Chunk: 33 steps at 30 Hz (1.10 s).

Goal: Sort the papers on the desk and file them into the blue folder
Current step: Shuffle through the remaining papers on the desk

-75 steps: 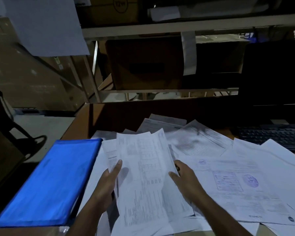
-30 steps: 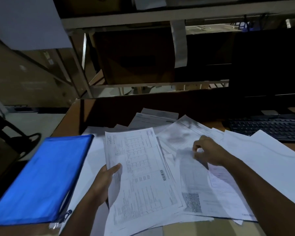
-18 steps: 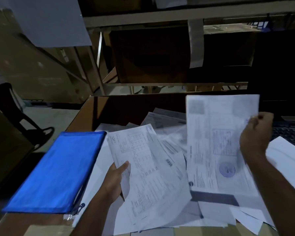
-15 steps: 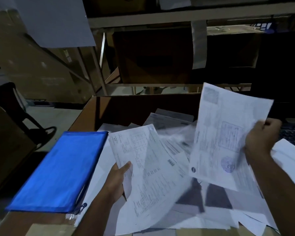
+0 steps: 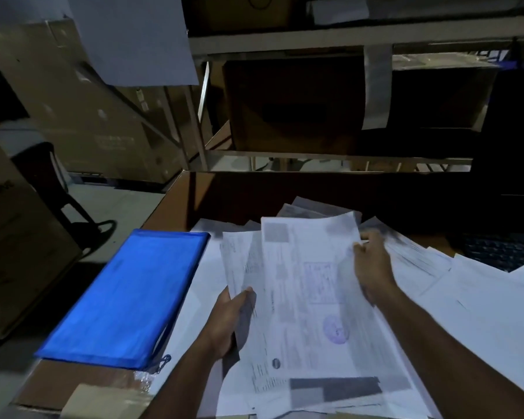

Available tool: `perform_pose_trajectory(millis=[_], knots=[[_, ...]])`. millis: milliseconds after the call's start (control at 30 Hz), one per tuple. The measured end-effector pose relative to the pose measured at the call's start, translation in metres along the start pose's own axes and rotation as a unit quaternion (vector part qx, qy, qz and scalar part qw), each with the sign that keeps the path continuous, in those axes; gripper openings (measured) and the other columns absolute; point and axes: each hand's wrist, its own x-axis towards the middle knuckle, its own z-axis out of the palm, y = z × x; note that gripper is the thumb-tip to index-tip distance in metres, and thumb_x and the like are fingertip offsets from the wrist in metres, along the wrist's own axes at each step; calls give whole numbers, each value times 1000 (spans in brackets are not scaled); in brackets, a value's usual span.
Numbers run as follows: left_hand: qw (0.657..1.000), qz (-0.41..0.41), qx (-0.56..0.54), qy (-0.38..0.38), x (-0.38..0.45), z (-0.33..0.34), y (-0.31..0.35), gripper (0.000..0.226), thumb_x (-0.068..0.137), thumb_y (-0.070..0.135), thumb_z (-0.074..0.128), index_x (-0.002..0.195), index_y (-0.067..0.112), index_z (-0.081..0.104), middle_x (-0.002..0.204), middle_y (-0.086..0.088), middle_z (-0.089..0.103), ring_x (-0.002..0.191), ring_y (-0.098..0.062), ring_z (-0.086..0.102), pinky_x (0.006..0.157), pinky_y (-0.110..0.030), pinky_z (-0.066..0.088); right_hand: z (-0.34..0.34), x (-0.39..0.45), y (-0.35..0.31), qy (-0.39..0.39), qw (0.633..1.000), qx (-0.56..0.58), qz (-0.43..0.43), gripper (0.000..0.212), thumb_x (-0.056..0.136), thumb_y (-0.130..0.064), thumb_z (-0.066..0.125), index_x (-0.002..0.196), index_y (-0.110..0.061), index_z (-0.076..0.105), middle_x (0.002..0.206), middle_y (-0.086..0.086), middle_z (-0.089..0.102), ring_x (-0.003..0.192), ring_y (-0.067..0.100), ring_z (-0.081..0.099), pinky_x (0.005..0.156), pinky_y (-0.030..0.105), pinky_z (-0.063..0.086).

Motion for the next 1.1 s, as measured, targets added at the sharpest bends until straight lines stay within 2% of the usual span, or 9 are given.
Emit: perform_pose_trajectory(millis=[167, 267, 333, 467, 667, 733, 833, 967, 1100], knots=[[997, -1, 71, -10, -1, -5, 3, 39, 109, 38, 46, 140, 19, 60, 125, -7, 76, 115, -29, 73, 104, -56, 54, 34, -15, 2, -64, 997, -25, 17, 25, 103, -10, 46, 127, -13, 50, 125, 11, 60, 79, 17, 60, 51, 23, 40], [997, 3, 72, -21, 0, -8, 1, 41, 109, 44, 45, 140, 22, 60, 131, -4, 74, 120, -28, 71, 107, -56, 53, 41, -21, 2, -83, 996, -33, 9, 24, 103, -9, 47, 125, -13, 52, 121, 9, 64, 82, 15, 61, 52, 20, 42], [995, 14, 99, -25, 0, -9, -1, 39, 105, 42, 56, 140, 24, 59, 131, 0, 74, 120, -25, 71, 107, -54, 53, 43, -26, 2, -97, 995, -37, -3, 22, 103, -11, 48, 124, -14, 53, 119, 8, 65, 85, 14, 62, 57, 21, 45], [991, 21, 130, -17, 2, -12, -4, 38, 101, 24, 66, 139, 22, 59, 127, 6, 75, 116, -18, 72, 101, -43, 57, 46, -32, 7, -124, 991, -42, -35, 26, 102, -15, 51, 127, -17, 55, 122, 2, 64, 103, 19, 63, 81, 34, 53], [992, 18, 122, -19, 4, -17, -5, 47, 94, 22, 69, 140, 21, 58, 126, 0, 76, 117, -24, 71, 105, -51, 54, 39, -37, 6, -95, 994, -21, -51, 47, 96, -23, 64, 140, -19, 47, 126, -4, 56, 118, 18, 55, 97, 42, 51], [990, 25, 133, -35, 1, -16, -1, 49, 87, 18, 65, 136, 18, 61, 123, -2, 77, 115, -26, 72, 101, -45, 56, 32, -42, 0, -127, 992, 26, -11, 50, 97, -30, 63, 141, -20, 44, 125, -3, 58, 113, 19, 60, 93, 40, 54], [986, 48, 155, -47, -4, -10, 15, 49, 78, 15, 63, 126, 14, 65, 117, -6, 78, 116, -33, 70, 96, -45, 57, 22, -47, -18, -168, 984, 47, -25, 26, 100, -35, 57, 124, -24, 55, 115, -7, 67, 103, 16, 67, 89, 43, 57], [985, 122, 100, -63, -19, 13, 71, 35, 91, 14, 72, 125, 15, 67, 121, -8, 77, 115, -30, 73, 94, -44, 60, -1, -50, -64, -128, 983, 110, -77, 13, 102, -31, 53, 112, -23, 54, 106, -3, 68, 93, 14, 68, 75, 37, 58], [978, 198, 52, -41, -31, 37, 132, 32, 98, 35, 66, 124, 17, 68, 120, -8, 78, 112, -30, 74, 90, -48, 62, -27, -54, -115, -79, 970, 175, -152, 10, 104, -31, 49, 113, -26, 48, 104, -12, 63, 90, 1, 66, 65, 19, 51]])
